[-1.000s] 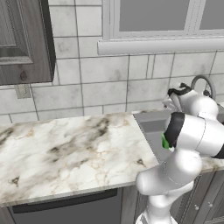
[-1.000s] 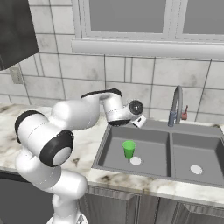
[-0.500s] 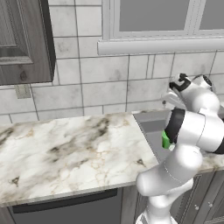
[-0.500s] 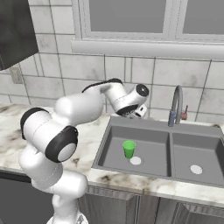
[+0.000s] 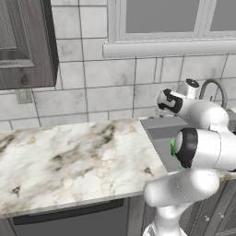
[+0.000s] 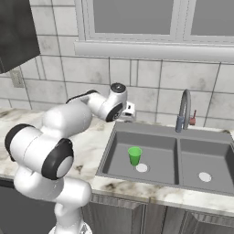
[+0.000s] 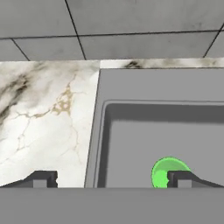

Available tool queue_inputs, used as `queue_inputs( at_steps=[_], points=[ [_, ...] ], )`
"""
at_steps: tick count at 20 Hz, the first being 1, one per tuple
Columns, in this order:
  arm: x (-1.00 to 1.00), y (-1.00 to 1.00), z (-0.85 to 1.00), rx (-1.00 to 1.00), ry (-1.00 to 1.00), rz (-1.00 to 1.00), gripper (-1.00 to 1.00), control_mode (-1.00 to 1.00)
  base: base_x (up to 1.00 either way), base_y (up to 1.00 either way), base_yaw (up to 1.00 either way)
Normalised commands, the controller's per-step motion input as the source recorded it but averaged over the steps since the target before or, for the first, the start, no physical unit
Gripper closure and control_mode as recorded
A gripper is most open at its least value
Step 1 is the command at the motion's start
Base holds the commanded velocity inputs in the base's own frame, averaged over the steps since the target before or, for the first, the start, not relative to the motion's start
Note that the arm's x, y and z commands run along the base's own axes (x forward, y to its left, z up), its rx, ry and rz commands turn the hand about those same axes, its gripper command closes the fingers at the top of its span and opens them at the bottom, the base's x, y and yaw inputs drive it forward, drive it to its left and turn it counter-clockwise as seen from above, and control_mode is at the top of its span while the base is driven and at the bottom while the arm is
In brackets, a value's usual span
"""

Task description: Place the cup in the left basin and the pot in the right basin of the sink.

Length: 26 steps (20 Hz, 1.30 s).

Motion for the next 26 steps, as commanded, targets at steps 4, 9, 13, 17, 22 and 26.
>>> queue_inputs(
  at_steps=[4, 9, 13, 17, 22, 26],
  points=[
    [-0.1, 0.13, 0.14, -0.07, -0.04, 0.13, -1.0, -1.0, 0.0, 0.0, 0.0],
    [0.0, 0.0, 0.36, 0.0, 0.0, 0.09, -1.0, -1.0, 0.0, 0.0, 0.0],
    [0.01, 0.0, 0.43, 0.03, 0.0, 0.02, -1.0, -1.0, 0.0, 0.0, 0.0],
    [0.07, 0.0, 0.27, 0.07, 0.0, 0.0, -1.0, -1.0, 0.0, 0.0, 0.0],
    [0.06, 0.0, 0.04, 0.03, 0.0, 0.0, -1.0, -1.0, 0.0, 0.0, 0.0],
    [0.0, 0.0, 0.0, 0.0, 0.0, 0.0, -1.0, 1.0, 0.0, 0.0, 0.0]
  ],
)
